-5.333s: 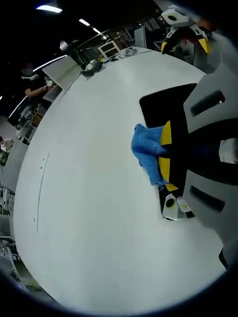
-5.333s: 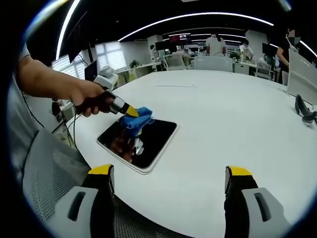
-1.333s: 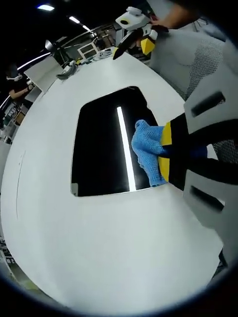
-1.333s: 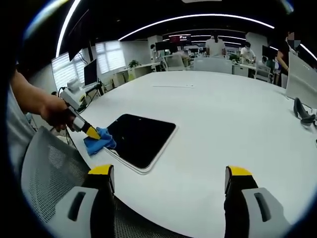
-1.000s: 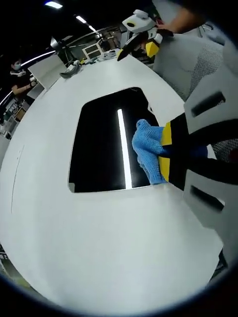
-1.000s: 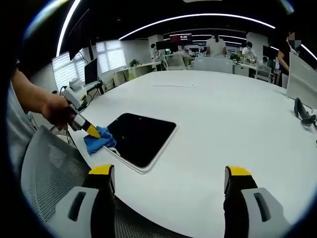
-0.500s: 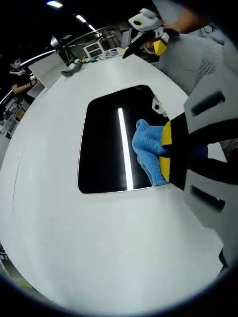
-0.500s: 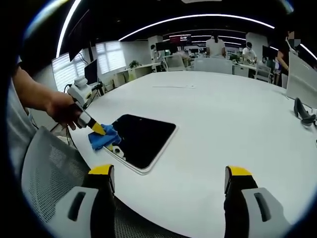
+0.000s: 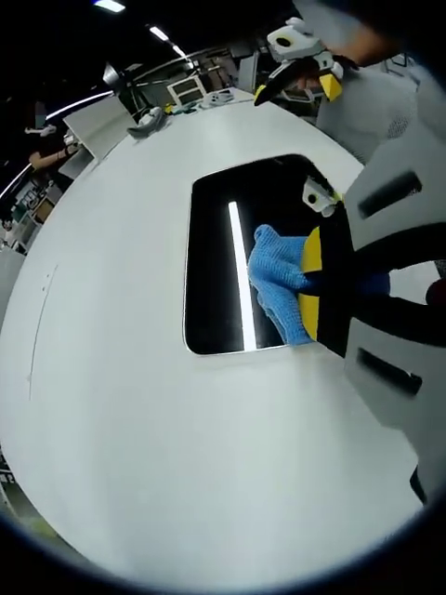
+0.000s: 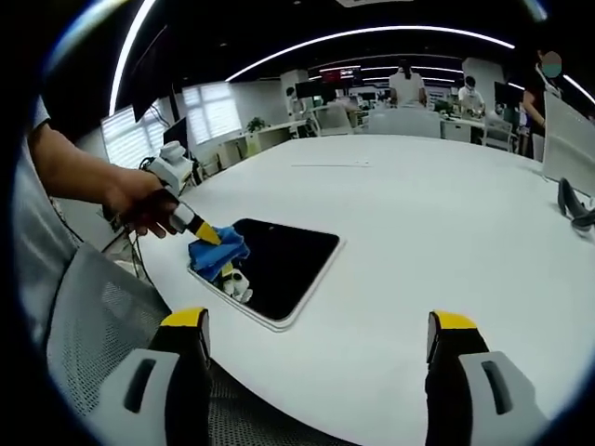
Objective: Wipe the mirror surface with the cleaning cloth until all visible marks leave the cleaned area.
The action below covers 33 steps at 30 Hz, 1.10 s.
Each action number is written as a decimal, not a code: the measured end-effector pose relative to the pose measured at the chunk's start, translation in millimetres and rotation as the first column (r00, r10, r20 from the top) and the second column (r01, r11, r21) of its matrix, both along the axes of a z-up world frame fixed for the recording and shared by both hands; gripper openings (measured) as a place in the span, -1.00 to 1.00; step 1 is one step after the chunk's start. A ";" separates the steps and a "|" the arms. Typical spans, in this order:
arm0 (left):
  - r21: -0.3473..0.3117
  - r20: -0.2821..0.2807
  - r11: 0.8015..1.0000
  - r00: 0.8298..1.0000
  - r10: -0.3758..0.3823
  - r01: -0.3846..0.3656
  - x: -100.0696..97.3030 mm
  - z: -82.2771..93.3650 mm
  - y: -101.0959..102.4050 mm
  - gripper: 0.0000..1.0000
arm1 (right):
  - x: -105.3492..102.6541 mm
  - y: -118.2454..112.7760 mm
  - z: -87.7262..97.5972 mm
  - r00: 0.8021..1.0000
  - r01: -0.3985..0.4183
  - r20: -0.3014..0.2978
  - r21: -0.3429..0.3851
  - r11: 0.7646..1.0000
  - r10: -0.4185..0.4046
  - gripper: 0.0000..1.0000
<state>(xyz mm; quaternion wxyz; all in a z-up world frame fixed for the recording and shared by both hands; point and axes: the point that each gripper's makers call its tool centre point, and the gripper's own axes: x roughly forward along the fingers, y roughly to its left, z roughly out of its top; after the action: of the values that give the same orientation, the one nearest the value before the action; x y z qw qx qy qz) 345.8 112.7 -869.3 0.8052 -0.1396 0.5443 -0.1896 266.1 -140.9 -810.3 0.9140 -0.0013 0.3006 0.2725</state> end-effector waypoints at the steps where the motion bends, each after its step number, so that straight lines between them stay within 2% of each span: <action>1: 0.001 0.000 1.000 1.000 0.000 0.000 2.4 -0.1 0.4 -0.93 | 0.2 -0.4 0.3 1.000 0.001 0.002 -0.004 1.000 -0.001 0.97; 16: 0.025 0.016 1.000 1.000 -0.001 0.000 38.2 0.7 1.5 -0.93 | 0.5 -3.9 -4.4 1.000 -0.007 -0.008 -0.023 1.000 0.007 0.97; 19: 0.028 0.020 1.000 1.000 -0.002 0.002 43.5 1.5 1.6 -0.93 | 1.3 -6.5 -5.4 1.000 -0.003 -0.004 -0.045 0.999 0.003 0.97; 33: 0.044 0.032 0.999 0.999 -0.002 0.001 67.9 1.1 0.7 -0.92 | 1.4 -5.6 -3.9 1.000 0.016 -0.012 -0.012 1.000 -0.016 0.96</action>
<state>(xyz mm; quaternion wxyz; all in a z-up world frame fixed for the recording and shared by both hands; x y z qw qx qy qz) 413.7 113.3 -868.2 0.8166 -0.1185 0.5353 -0.1803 267.6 -146.5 -814.2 0.9143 -0.0029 0.3076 0.2634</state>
